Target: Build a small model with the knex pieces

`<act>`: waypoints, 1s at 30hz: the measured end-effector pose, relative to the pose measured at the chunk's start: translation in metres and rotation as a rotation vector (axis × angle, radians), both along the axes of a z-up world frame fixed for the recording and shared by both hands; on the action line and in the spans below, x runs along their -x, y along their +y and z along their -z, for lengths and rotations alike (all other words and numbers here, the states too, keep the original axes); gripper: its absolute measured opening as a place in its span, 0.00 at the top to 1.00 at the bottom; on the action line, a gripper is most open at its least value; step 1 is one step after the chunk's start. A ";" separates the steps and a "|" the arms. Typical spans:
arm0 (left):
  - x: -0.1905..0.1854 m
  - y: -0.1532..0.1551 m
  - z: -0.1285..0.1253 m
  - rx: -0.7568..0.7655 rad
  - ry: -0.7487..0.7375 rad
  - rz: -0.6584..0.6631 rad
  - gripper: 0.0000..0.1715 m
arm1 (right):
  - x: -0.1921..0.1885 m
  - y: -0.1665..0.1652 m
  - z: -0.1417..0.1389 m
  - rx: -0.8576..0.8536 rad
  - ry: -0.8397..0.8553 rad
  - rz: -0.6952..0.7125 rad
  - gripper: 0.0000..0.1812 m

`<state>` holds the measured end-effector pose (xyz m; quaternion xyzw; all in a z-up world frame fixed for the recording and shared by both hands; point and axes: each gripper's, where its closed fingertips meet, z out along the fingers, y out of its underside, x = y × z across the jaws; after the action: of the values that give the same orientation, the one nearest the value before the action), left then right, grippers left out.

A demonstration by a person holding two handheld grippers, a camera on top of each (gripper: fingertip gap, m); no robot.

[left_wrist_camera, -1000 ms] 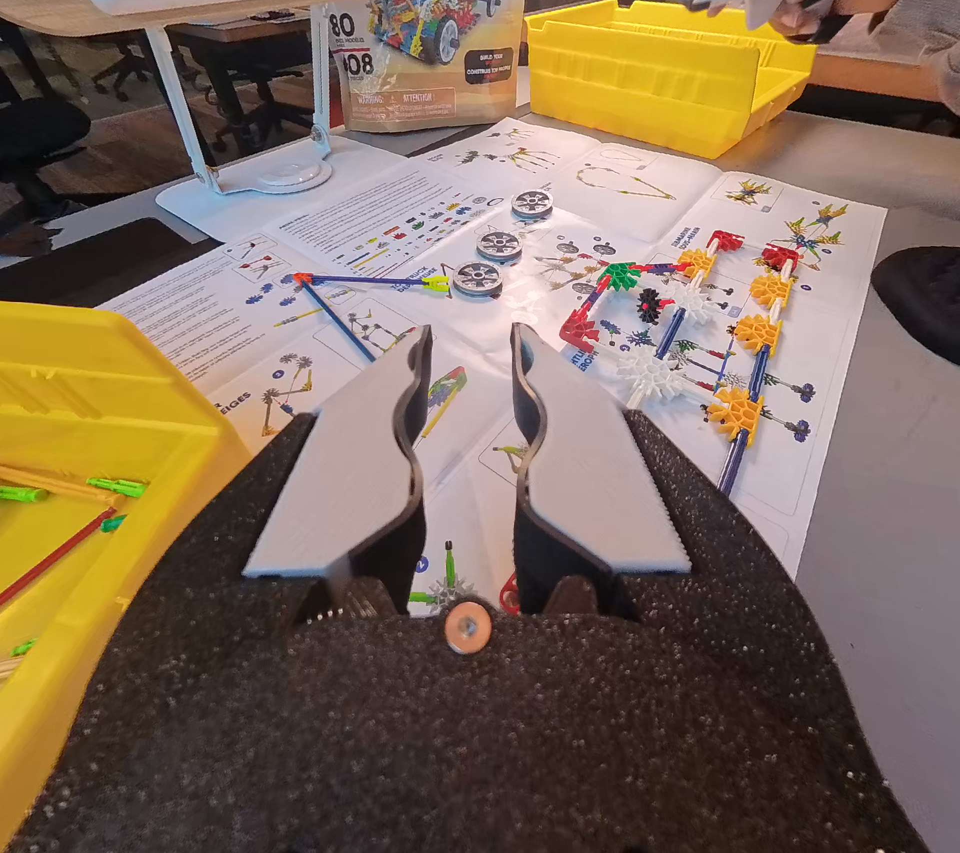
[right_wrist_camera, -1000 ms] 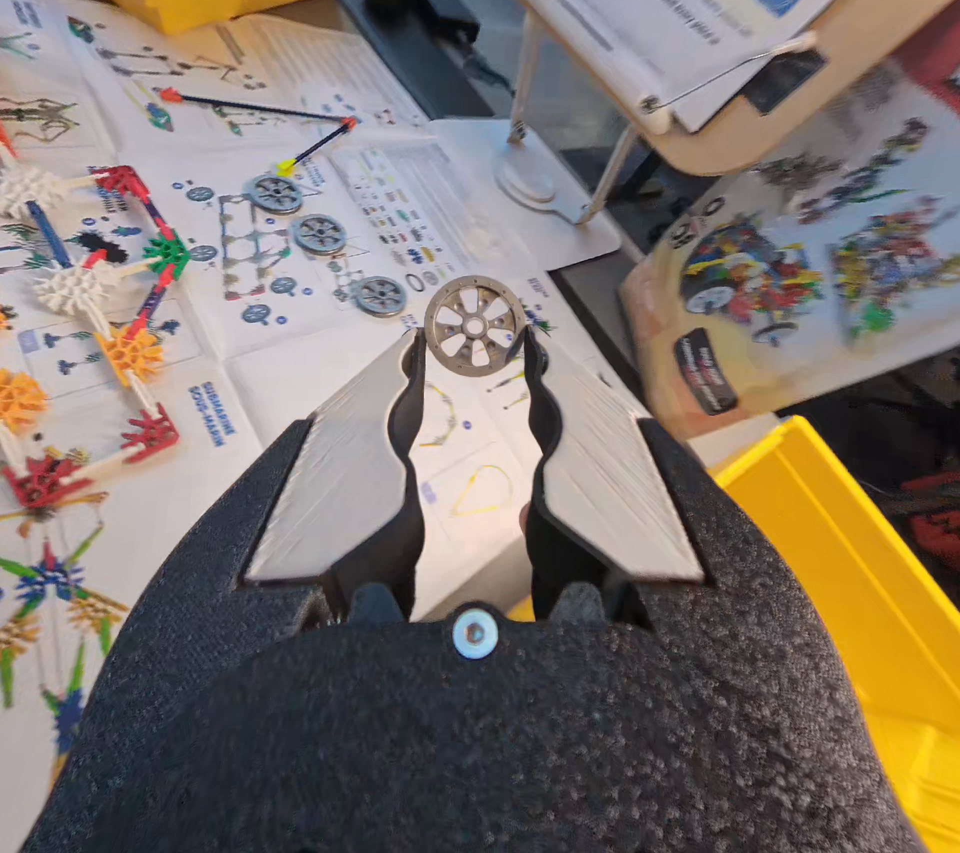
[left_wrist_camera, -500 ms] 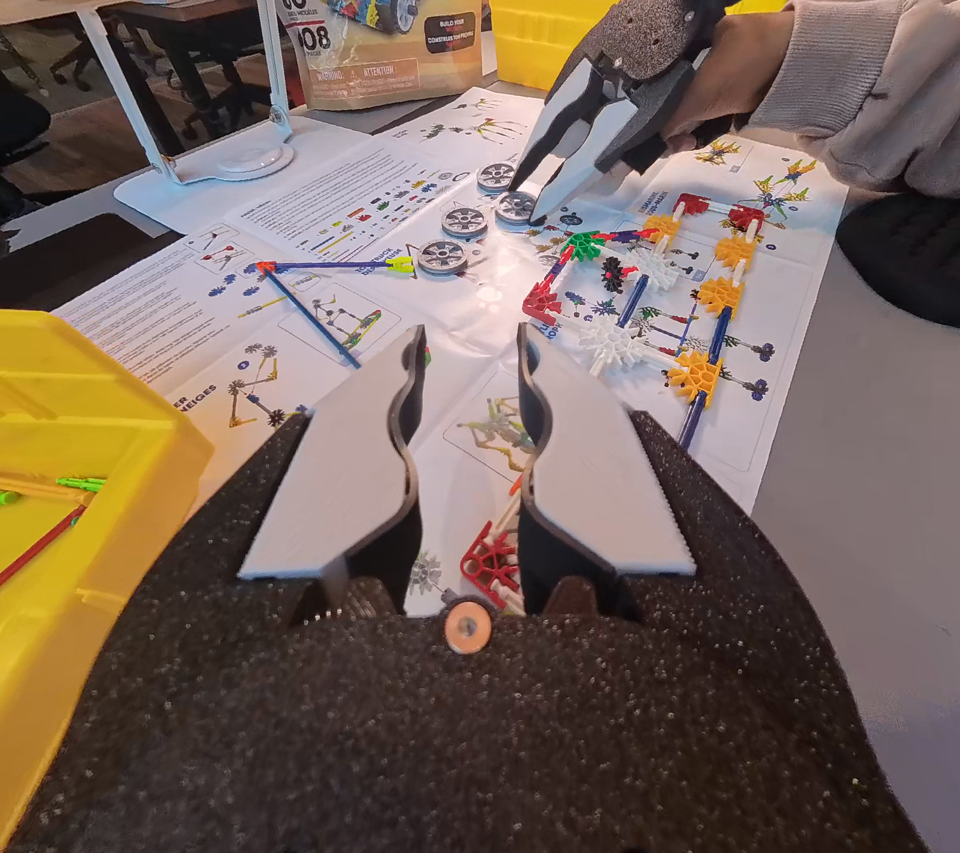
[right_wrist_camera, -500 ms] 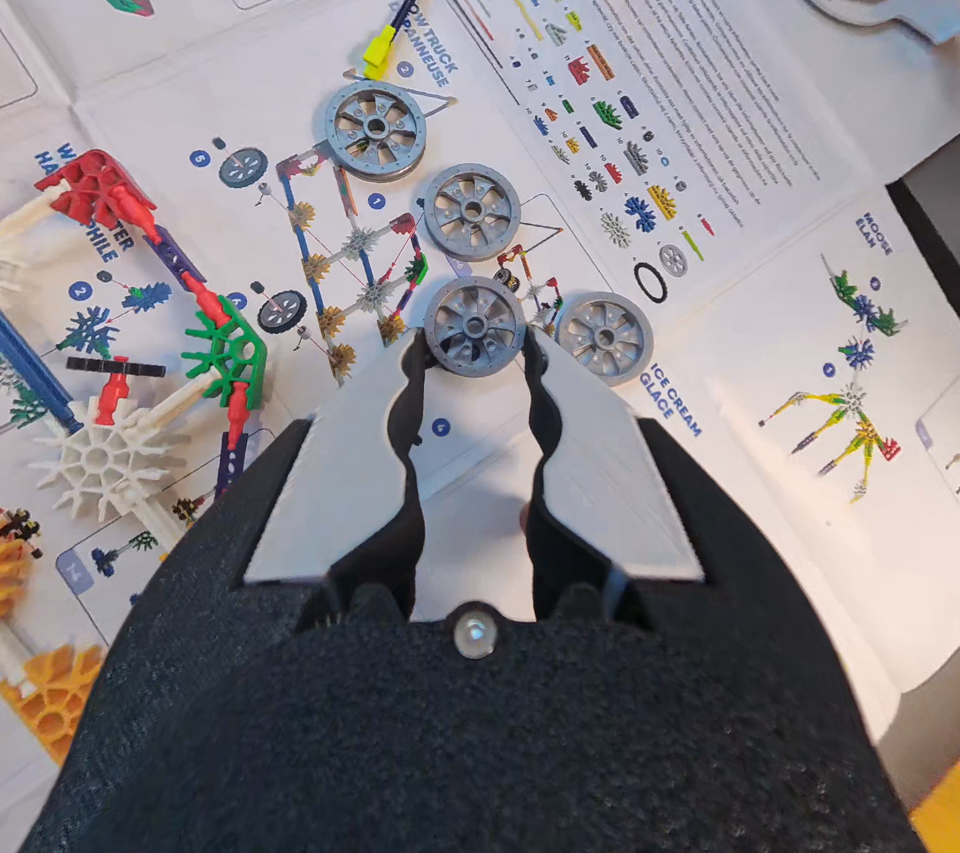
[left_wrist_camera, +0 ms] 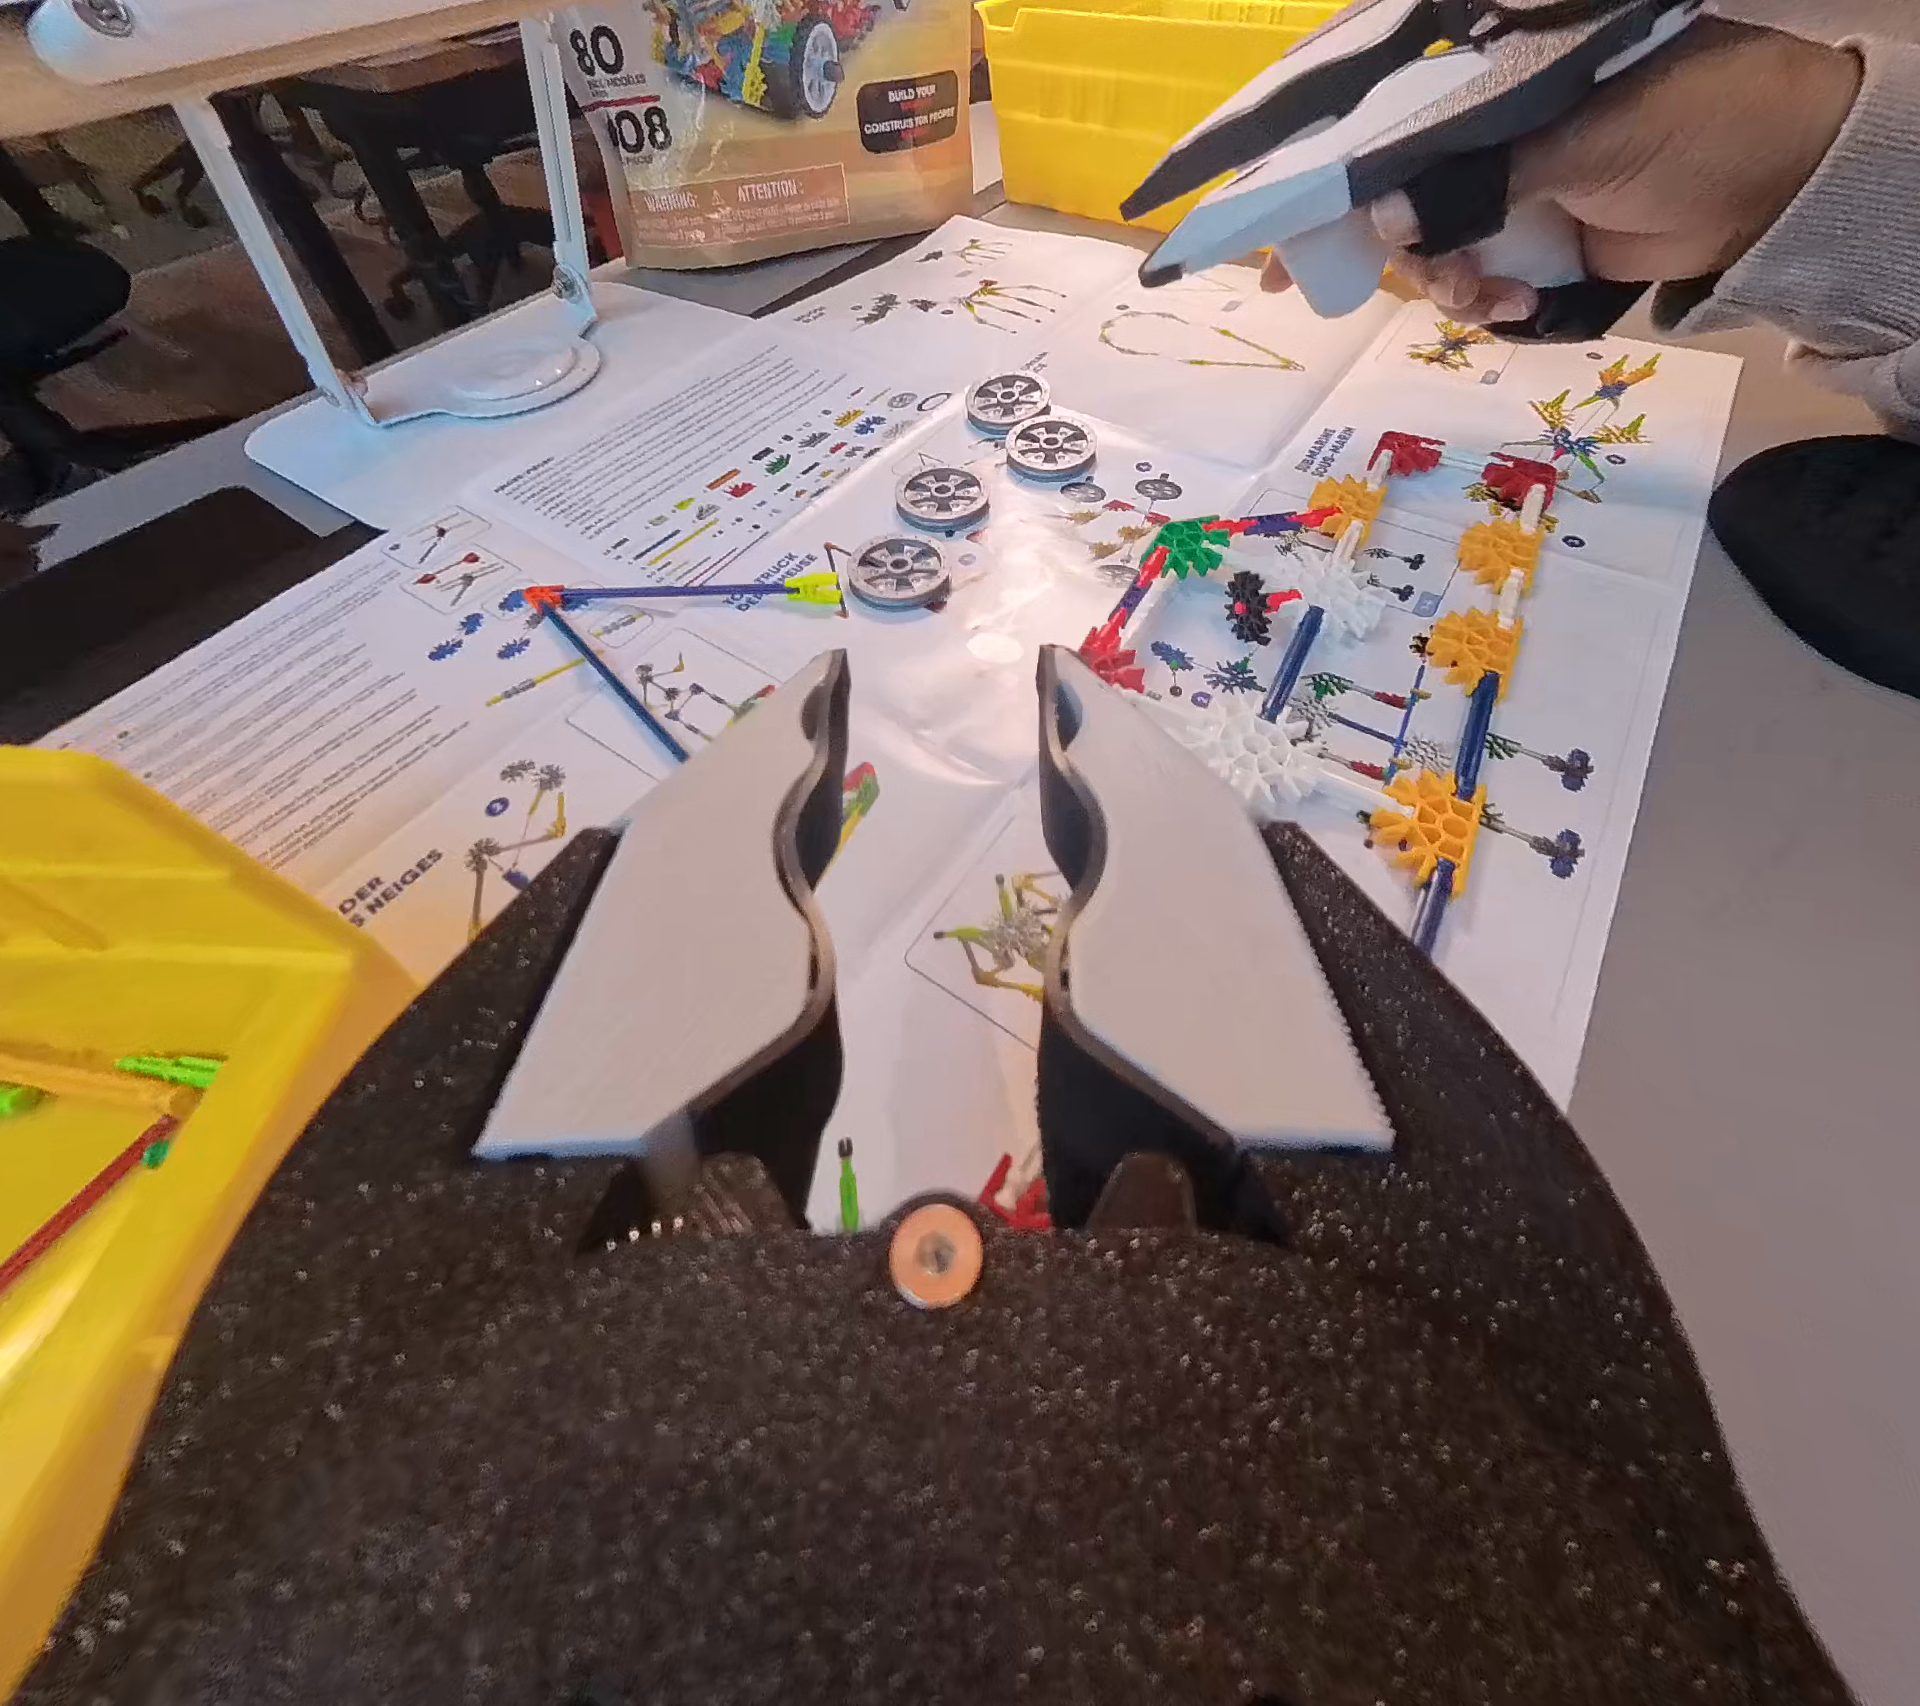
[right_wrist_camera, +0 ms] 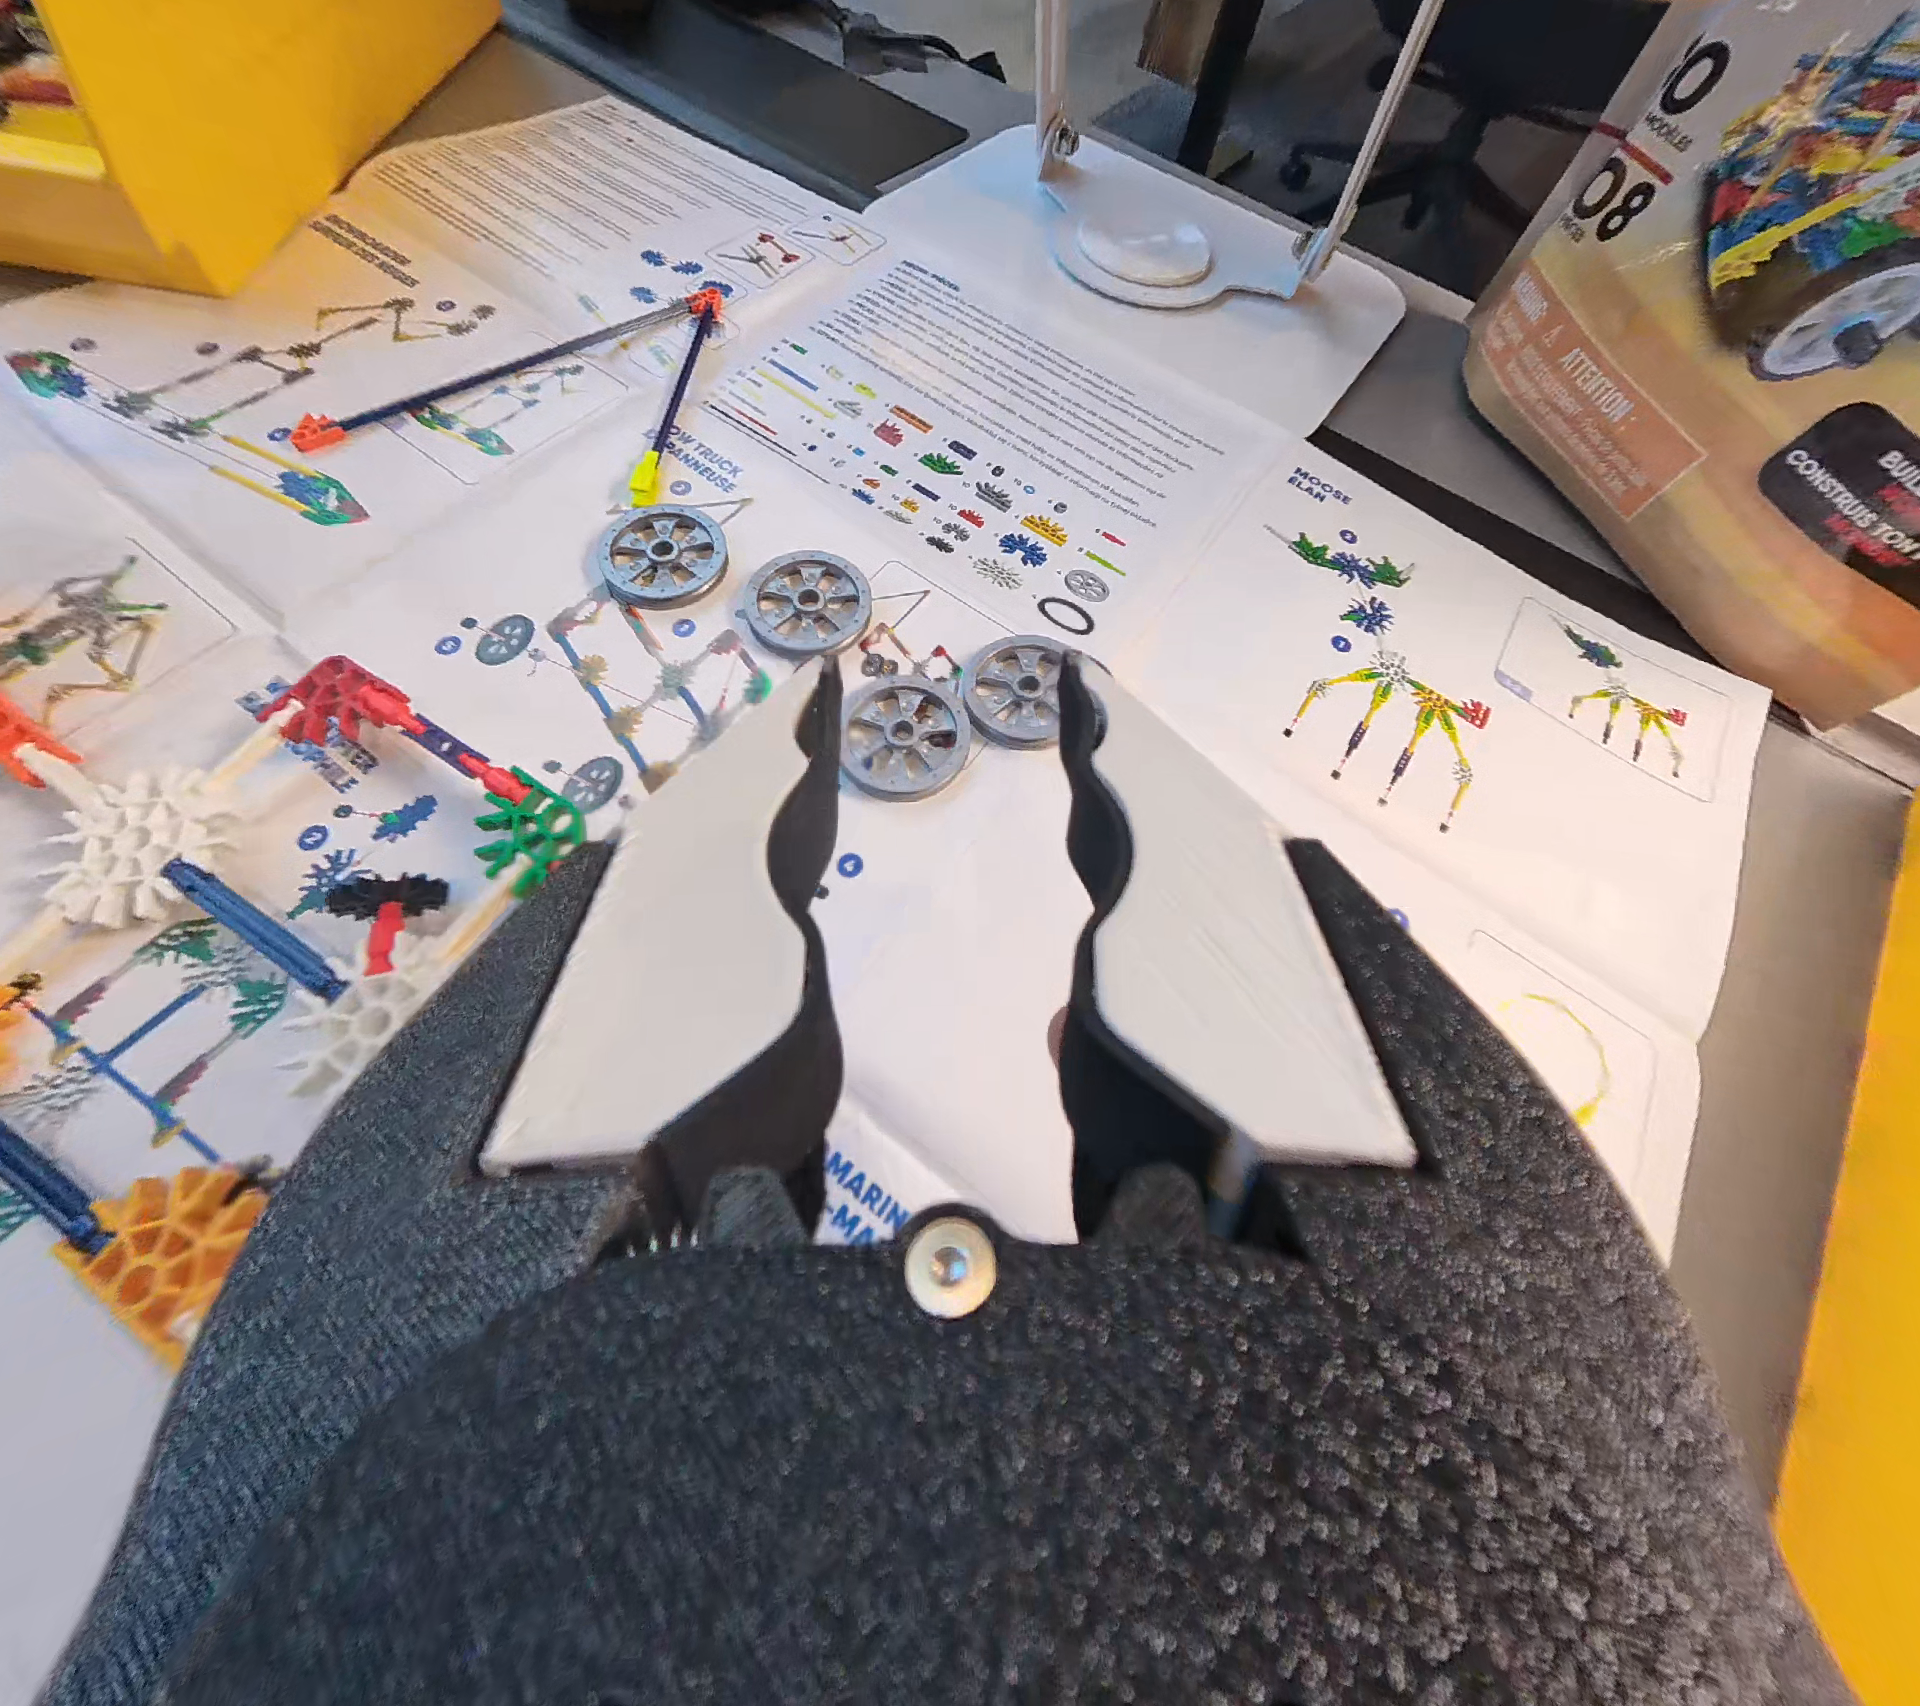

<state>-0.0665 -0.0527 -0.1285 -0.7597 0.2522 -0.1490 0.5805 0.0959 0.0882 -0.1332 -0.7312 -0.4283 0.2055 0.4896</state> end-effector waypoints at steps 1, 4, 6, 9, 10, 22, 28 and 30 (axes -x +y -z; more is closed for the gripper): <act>-0.001 0.005 -0.001 -0.003 0.008 -0.004 0.80 | -0.001 0.004 0.009 -0.006 -0.034 0.001 0.77; -0.003 0.017 0.001 0.001 0.047 -0.012 0.80 | 0.005 0.007 0.036 0.061 -0.104 -0.032 0.77; -0.002 0.026 0.008 0.023 0.097 -0.018 0.80 | 0.015 0.006 0.048 0.115 -0.121 -0.057 0.77; -0.004 0.042 0.024 0.101 0.154 -0.018 0.80 | 0.026 0.007 0.067 0.143 -0.228 -0.075 0.76; -0.006 0.048 0.029 0.126 0.174 -0.012 0.80 | 0.025 0.011 0.067 0.114 -0.259 -0.060 0.81; -0.054 0.112 0.065 0.292 0.357 0.126 0.78 | -0.037 0.046 0.064 0.064 -0.255 0.174 0.88; -0.034 0.128 0.072 0.275 0.429 0.028 0.84 | -0.036 0.038 0.050 -0.021 -0.182 0.135 0.85; -0.020 0.132 0.064 0.239 0.430 -0.041 0.84 | -0.031 0.036 0.040 -0.060 -0.142 0.111 0.84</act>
<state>-0.0465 0.0794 -0.1922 -0.8422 0.3350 -0.0007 0.4224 0.1266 0.1244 -0.1732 -0.7514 -0.4267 0.1130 0.4905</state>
